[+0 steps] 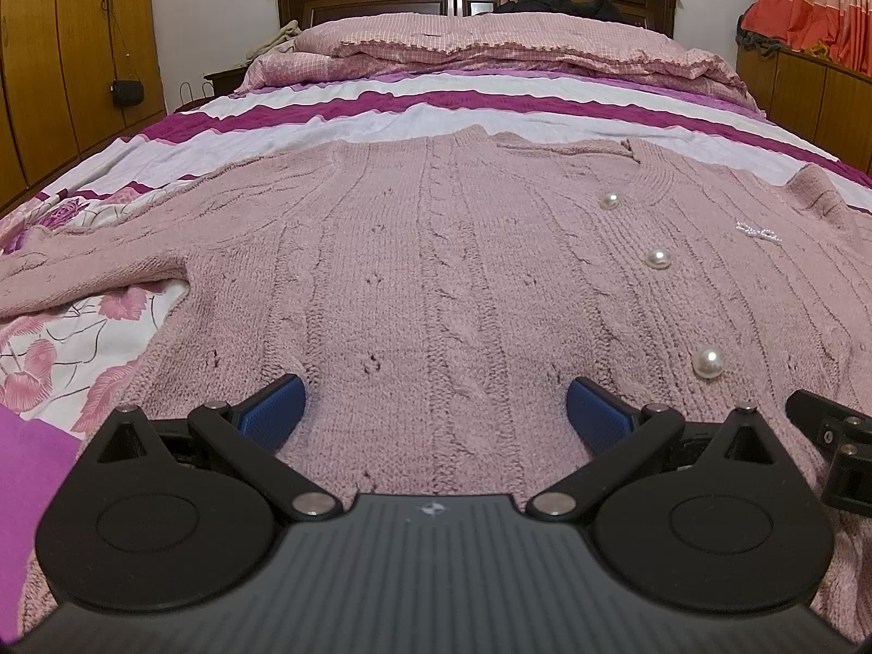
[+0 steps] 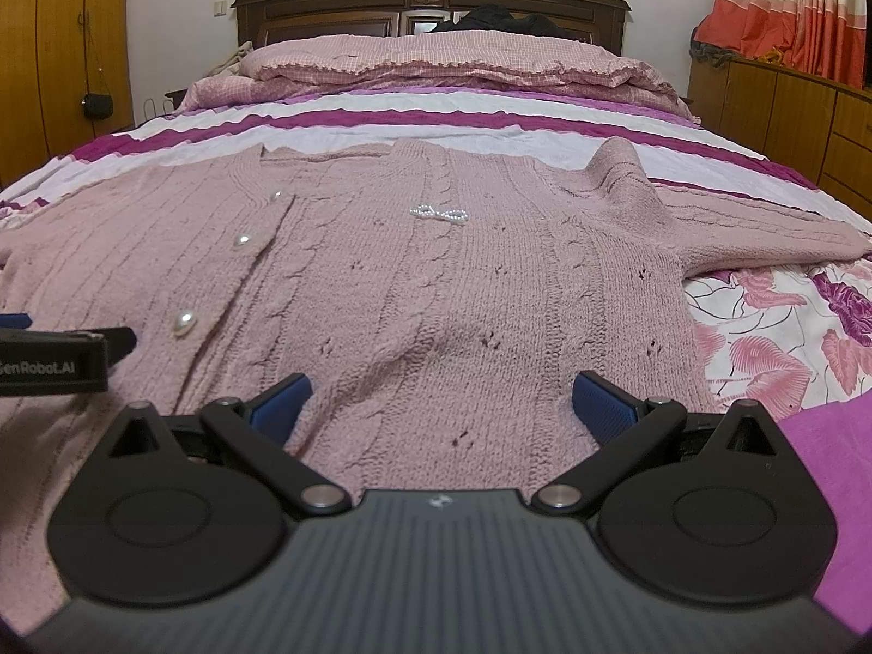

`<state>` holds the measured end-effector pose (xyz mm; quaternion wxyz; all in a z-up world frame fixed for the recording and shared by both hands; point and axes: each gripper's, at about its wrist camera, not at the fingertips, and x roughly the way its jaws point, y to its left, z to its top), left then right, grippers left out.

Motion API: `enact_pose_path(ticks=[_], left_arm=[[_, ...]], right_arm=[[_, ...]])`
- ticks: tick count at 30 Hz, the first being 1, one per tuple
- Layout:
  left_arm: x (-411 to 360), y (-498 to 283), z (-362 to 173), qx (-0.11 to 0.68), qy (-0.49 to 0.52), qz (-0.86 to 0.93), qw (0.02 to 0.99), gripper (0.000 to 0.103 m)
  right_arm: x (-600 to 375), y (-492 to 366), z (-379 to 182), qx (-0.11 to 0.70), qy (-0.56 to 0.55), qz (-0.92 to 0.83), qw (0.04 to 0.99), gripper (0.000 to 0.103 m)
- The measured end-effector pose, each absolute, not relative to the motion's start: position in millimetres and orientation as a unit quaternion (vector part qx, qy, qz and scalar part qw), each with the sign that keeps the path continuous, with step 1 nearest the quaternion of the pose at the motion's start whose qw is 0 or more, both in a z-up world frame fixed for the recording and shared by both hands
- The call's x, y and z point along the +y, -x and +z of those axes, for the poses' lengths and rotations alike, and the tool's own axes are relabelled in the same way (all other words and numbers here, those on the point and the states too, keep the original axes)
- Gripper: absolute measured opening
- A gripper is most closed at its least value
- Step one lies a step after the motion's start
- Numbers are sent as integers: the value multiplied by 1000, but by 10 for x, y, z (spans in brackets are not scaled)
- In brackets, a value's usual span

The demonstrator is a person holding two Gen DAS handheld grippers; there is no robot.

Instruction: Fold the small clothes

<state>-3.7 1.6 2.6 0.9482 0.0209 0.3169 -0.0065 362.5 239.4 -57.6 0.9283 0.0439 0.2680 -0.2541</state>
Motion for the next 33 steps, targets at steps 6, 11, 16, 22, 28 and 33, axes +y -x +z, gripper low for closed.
enact_pose_path(ticks=[6, 11, 16, 22, 28, 33], left_arm=[[15, 36, 24, 317, -21, -6, 948, 103], [15, 38, 24, 316, -21, -6, 948, 103], [14, 38, 23, 316, -21, -6, 948, 103], [14, 38, 22, 316, -21, -6, 949, 103], [14, 39, 20, 316, -21, -6, 948, 103], [20, 19, 28, 317, -21, -6, 948, 103]], right_arm=[[2392, -3623, -578, 268, -44, -254, 928, 103], [2392, -3623, -578, 267, -44, -254, 928, 103], [2391, -3622, -579, 267, -45, -254, 929, 103], [2392, -3622, -580, 267, -45, -254, 929, 103], [2389, -3623, -582, 267, -45, -254, 929, 103], [2382, -3625, -584, 267, -45, -254, 928, 103]])
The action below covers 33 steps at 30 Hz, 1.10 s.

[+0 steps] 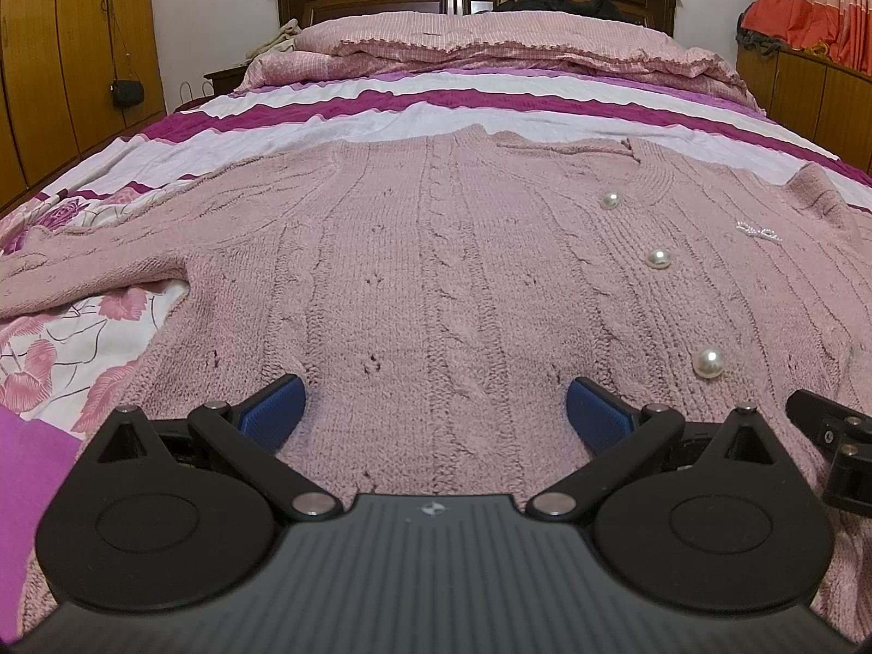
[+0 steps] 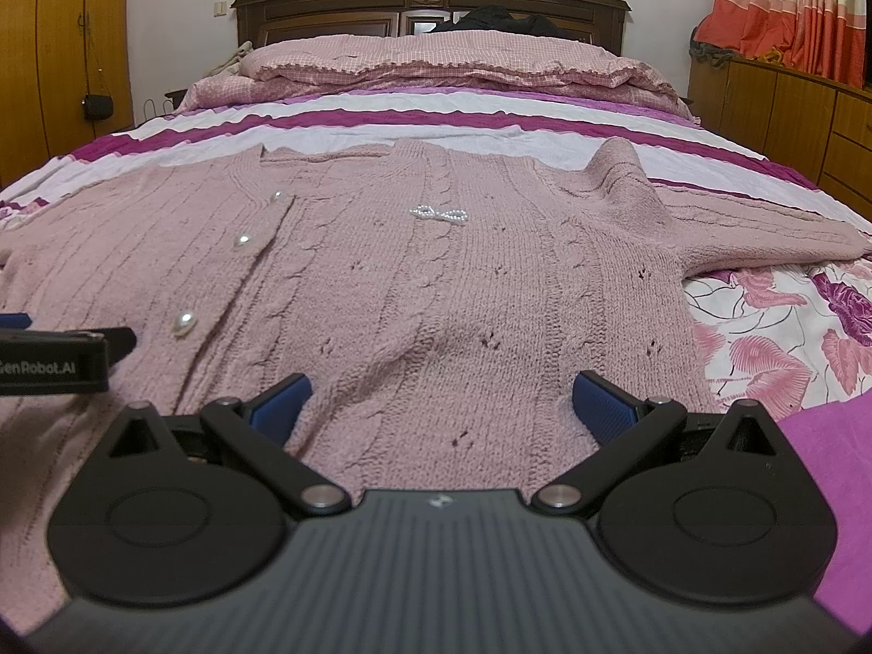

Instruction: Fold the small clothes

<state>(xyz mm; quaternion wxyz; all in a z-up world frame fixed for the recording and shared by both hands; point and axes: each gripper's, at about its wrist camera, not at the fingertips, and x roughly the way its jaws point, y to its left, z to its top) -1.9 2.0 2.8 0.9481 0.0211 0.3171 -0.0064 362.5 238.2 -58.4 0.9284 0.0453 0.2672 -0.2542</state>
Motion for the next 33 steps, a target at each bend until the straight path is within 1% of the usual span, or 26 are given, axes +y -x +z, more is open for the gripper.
enact_pose_path(ticks=[10, 20, 23, 29, 33], left_arm=[[28, 0, 47, 325, -21, -7, 945, 103], [54, -66, 158, 349, -19, -14, 937, 103], [67, -77, 234, 356, -16, -18, 934, 103], [40, -14, 533, 340, -8, -25, 940, 103], [-50, -37, 755, 337, -20, -25, 941, 103]], right_arm=[[2368, -3632, -543, 274, -51, -253, 926, 103], [2320, -3625, -489, 278, -69, -244, 927, 103], [2242, -3565, -396, 272, -101, -230, 929, 103], [1931, -3364, -122, 243, -194, -210, 927, 103], [1657, -3228, 37, 225, -224, -211, 924, 103]])
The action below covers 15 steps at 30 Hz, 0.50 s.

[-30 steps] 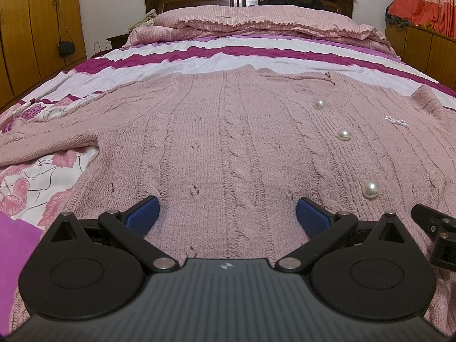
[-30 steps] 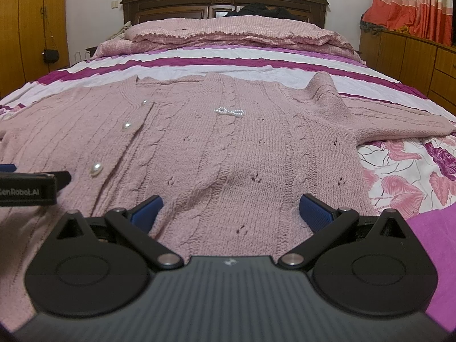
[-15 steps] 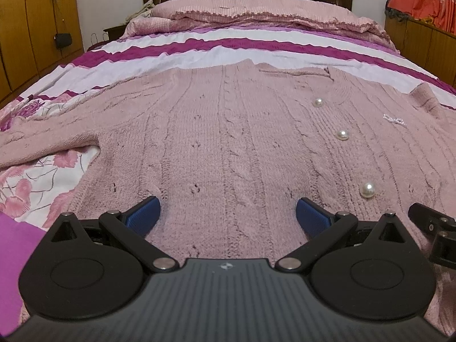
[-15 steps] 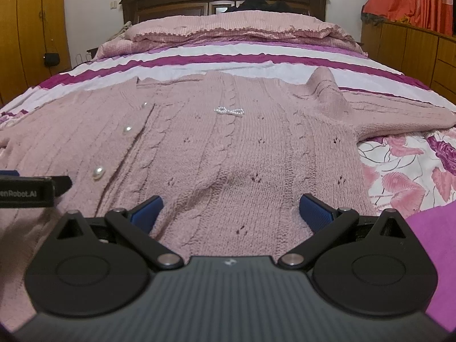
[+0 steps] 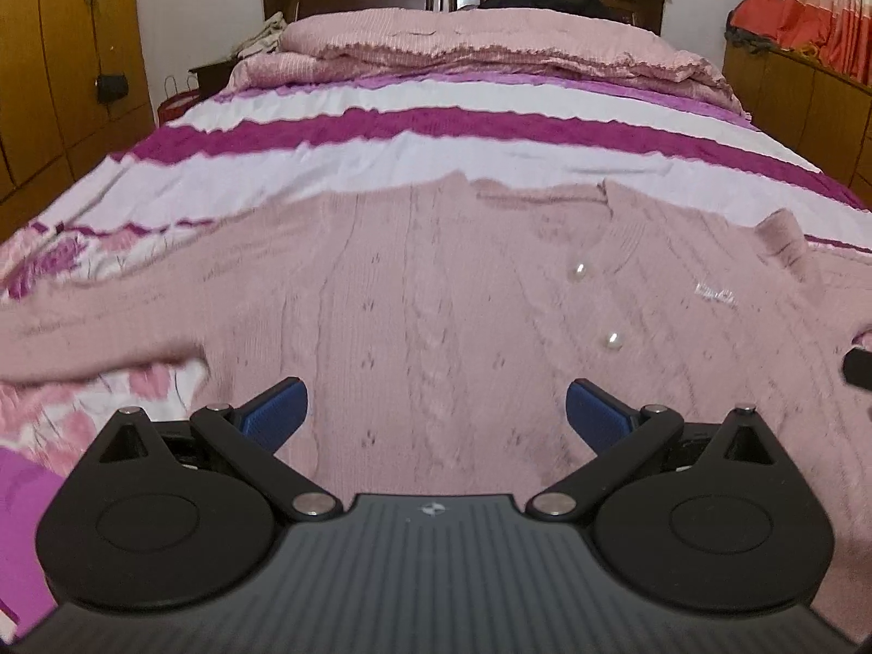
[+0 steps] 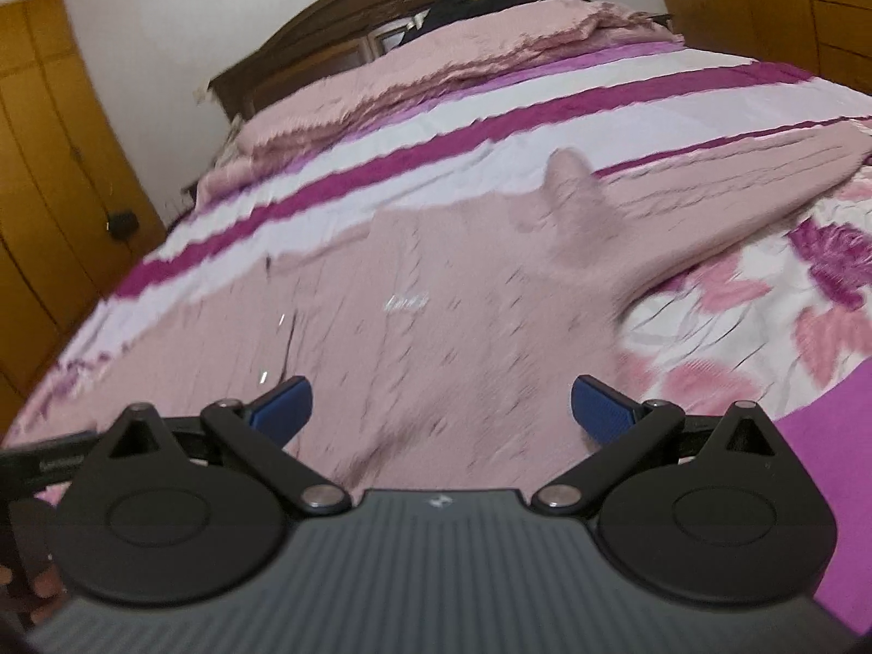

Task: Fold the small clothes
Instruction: 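Reach the right gripper to a cardigan sleeve cuff and close on it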

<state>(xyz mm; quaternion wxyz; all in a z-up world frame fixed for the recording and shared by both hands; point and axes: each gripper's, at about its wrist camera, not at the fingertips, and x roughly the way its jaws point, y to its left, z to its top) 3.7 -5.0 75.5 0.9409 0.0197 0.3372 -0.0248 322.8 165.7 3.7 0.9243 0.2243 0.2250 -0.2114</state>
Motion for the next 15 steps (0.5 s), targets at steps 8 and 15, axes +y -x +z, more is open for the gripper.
enact_pose_path(ticks=[8, 15], left_arm=[[-189, -149, 996, 346, -9, -34, 938, 103], [-204, -238, 988, 350, -12, -17, 936, 103]], right_arm=[[933, -2993, 171, 194, -260, -253, 911, 103], [236, -2873, 76, 183, -264, -308, 895, 103]])
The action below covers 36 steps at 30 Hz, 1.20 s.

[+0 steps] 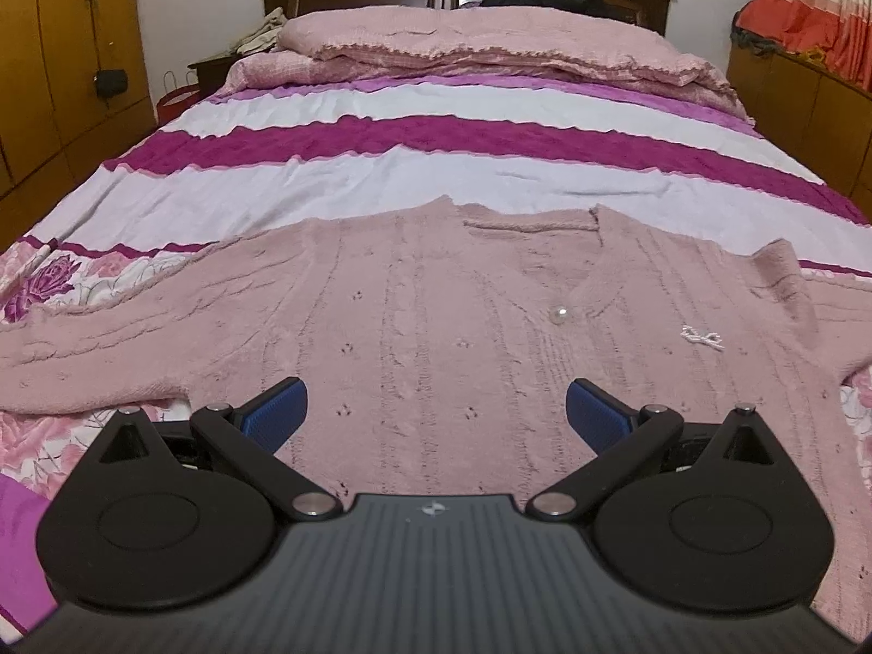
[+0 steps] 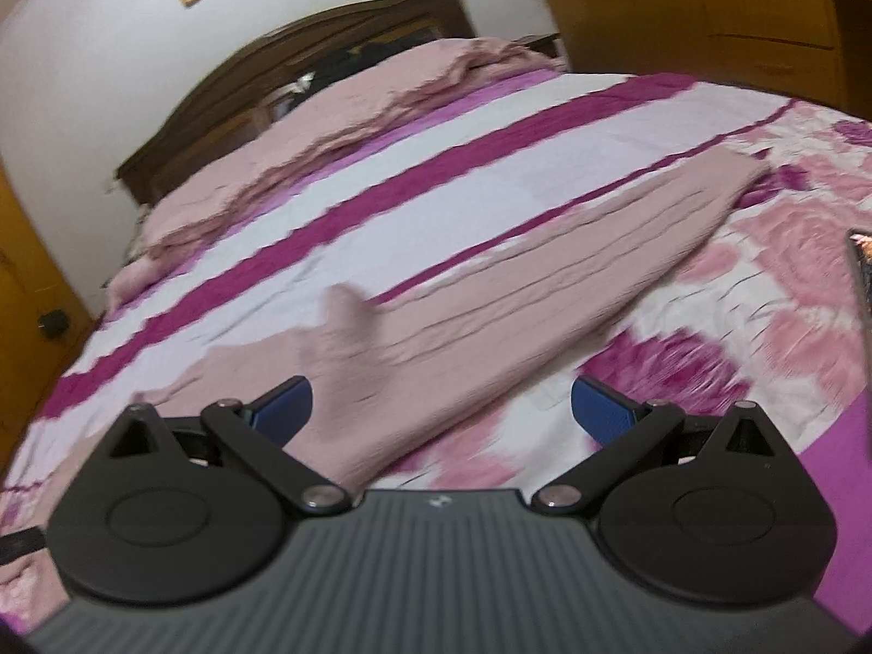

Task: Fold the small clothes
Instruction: 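Reach the right gripper to a cardigan sleeve cuff and close on it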

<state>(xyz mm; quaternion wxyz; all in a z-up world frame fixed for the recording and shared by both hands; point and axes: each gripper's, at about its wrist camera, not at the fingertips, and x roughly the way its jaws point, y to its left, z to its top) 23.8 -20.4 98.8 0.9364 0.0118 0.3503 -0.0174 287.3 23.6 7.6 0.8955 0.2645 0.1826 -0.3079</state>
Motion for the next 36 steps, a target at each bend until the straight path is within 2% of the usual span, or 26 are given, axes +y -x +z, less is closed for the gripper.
enact_pose_path(ticks=[8, 14, 22, 29, 30, 31, 33, 34, 36], left_arm=[[-188, -405, 860, 372, -11, -4, 928, 103], [-260, -489, 812, 373, -19, -1, 928, 103], [-324, -606, 695, 391, -31, 13, 920, 103], [-343, -603, 652, 395, -40, 21, 918, 103], [-345, -604, 647, 396, -40, 22, 917, 103], [-345, -605, 642, 397, -41, 23, 917, 103], [-350, -611, 635, 399, -42, 23, 916, 103], [-355, -610, 635, 399, -43, 23, 916, 103], [-364, -605, 646, 398, -46, 21, 916, 103]], right_arm=[[-541, -2900, -113, 169, -317, -356, 863, 103], [-947, -2976, -175, 165, -314, -379, 855, 103], [-1132, -3221, -344, 182, -283, -371, 865, 103], [-1334, -3263, -379, 138, -311, -357, 870, 101], [-1347, -3262, -375, 134, -314, -357, 870, 99], [-1362, -3258, -370, 129, -315, -358, 869, 90], [-1385, -3248, -368, 127, -318, -363, 867, 60], [-1396, -3234, -368, 128, -319, -369, 863, 52], [-1431, -3167, -373, 120, -332, -373, 858, 17]])
